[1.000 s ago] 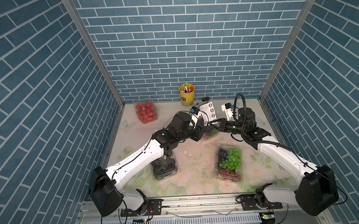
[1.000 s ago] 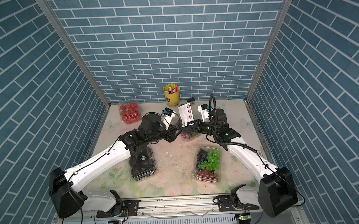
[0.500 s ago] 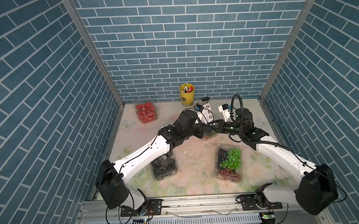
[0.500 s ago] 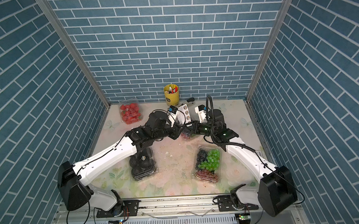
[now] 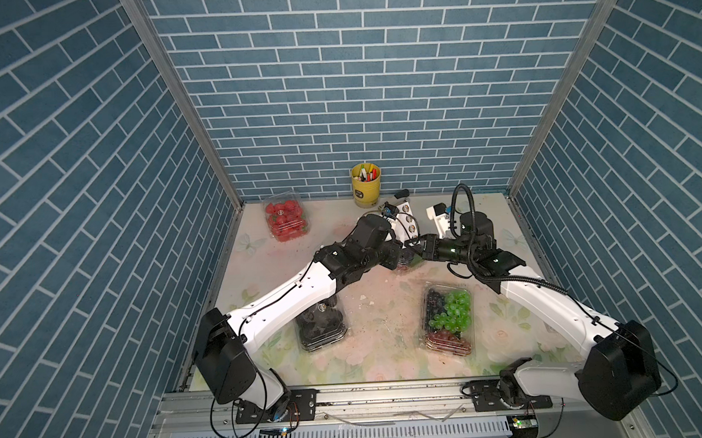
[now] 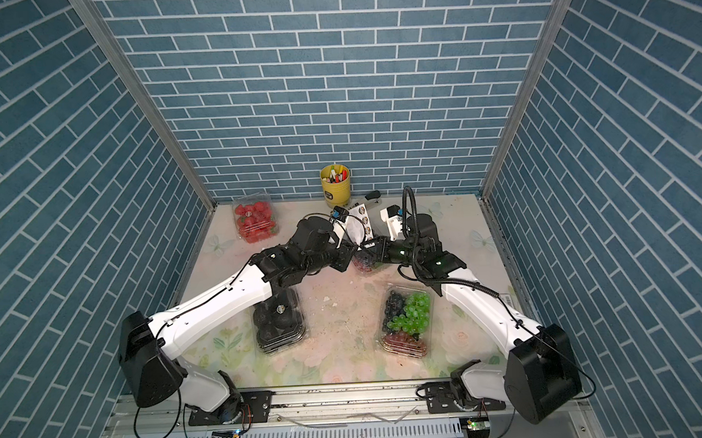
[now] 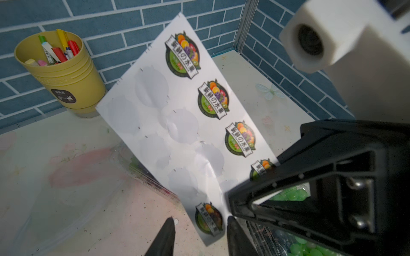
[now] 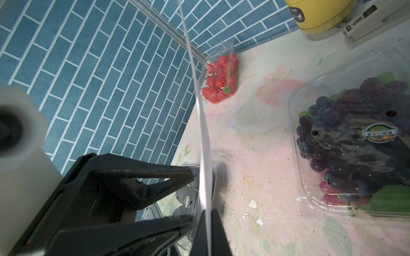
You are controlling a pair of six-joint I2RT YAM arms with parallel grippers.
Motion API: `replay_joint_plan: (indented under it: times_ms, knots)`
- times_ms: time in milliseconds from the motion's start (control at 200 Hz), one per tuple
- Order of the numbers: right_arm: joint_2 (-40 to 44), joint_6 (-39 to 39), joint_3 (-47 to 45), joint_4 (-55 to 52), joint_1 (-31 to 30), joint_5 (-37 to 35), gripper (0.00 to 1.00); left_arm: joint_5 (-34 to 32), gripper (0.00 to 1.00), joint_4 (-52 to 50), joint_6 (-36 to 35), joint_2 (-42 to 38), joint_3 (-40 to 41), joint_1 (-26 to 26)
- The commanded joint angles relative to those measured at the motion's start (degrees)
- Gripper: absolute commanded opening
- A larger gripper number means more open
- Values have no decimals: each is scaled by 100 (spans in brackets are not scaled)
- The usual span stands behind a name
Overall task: Label fruit boxes
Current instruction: Tear off the label from the label sticker.
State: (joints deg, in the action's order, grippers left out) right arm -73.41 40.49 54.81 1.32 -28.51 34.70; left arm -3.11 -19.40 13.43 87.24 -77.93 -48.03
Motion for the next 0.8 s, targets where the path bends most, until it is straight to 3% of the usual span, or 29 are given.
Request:
replay_joint_plan:
  times_ms: [0,260,345,415,595,795]
  knots:
    - [1,-137,235,57,-36,-7,0,-211,36,-107,-24,17,-134,-31]
    - [-7,-138,215,99,-49,0,0,-158,28,-124,19,55,-177,-31]
    - [-7,-138,206,105,-47,-7,0,-145,28,-128,33,39,-171,-29]
    - [-23,-138,208,105,-44,-11,0,79,34,-33,29,-16,-129,-35]
    - [-51,-130,207,129,-49,-3,0,363,32,186,79,-107,-23,-53]
    - [-51,-77,204,199,-58,62,0,170,31,6,60,99,-169,-65]
